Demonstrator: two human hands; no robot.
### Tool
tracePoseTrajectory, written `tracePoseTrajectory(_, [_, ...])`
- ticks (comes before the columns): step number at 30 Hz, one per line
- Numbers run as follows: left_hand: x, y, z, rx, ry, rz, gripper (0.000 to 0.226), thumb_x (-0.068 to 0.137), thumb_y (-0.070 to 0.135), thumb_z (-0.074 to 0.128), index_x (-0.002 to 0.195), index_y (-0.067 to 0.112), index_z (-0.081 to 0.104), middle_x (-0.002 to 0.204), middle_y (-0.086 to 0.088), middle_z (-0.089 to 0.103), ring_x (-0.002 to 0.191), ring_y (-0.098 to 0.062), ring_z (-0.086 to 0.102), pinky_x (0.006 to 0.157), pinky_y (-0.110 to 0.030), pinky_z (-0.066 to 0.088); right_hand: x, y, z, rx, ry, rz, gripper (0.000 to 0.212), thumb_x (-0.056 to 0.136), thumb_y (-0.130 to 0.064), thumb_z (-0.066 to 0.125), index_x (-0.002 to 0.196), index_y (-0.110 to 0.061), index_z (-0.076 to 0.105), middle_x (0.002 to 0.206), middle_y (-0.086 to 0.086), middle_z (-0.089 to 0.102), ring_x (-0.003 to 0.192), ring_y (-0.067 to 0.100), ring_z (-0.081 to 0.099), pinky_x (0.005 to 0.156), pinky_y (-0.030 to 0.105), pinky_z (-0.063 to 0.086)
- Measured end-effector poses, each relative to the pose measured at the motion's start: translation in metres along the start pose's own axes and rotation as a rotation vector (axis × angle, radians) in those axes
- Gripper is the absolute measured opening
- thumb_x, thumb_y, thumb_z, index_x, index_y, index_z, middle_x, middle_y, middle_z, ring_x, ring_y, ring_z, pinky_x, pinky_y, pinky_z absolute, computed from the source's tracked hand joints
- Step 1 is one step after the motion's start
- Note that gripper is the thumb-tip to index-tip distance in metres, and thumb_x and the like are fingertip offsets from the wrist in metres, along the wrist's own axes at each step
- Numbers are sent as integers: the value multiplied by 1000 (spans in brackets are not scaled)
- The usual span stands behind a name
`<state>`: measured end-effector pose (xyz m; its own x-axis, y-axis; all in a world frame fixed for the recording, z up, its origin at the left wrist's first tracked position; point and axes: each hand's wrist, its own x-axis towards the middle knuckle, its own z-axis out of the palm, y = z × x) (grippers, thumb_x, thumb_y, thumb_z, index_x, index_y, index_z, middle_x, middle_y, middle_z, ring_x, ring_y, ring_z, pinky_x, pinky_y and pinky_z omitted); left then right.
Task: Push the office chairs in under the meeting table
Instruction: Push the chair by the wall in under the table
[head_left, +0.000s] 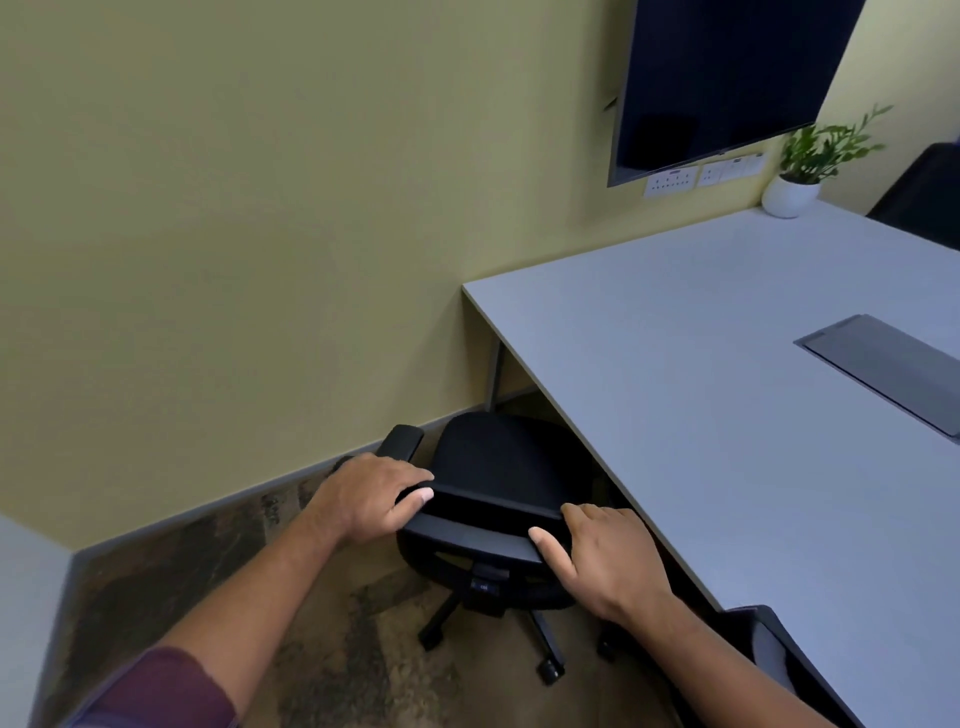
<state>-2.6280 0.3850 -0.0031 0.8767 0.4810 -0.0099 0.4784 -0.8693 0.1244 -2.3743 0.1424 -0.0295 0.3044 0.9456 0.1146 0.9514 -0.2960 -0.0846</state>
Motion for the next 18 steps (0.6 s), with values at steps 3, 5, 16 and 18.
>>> tracePoseTrajectory(3, [20, -12, -1, 4, 35, 17, 62, 106, 55, 28, 129, 24, 77, 123, 4, 80, 110, -22, 73, 92, -44, 55, 11, -5, -1, -11, -4, 28, 72, 106, -80, 12, 79, -25, 50, 69, -8, 51, 64, 16, 50, 71, 39, 43])
tracePoseTrajectory(5, [35, -20, 0, 2, 37, 11, 62, 107, 51, 28, 132, 23, 77, 128, 2, 79, 114, -22, 73, 95, -44, 54, 19, -7, -2, -3, -2, 43, 73, 105, -81, 12, 77, -25, 48, 68, -8, 49, 62, 16, 48, 67, 39, 39])
tracePoseTrajectory(16, [125, -62, 5, 23, -31, 44, 71, 106, 52, 14, 142, 28, 70, 142, 7, 72, 128, -16, 64, 109, -42, 42, 75, 10, 4, 48, 7, 97, 77, 101, -88, 8, 78, -25, 47, 68, -8, 47, 60, 13, 47, 60, 38, 39])
tracePoseTrajectory(18, [140, -68, 4, 13, -39, 62, 69, 106, 52, 16, 141, 27, 70, 142, 6, 72, 128, -16, 65, 109, -43, 42, 85, 11, 5, 46, 15, 105, 77, 101, -88, 9, 79, -25, 47, 68, -8, 48, 59, 13, 46, 58, 37, 39])
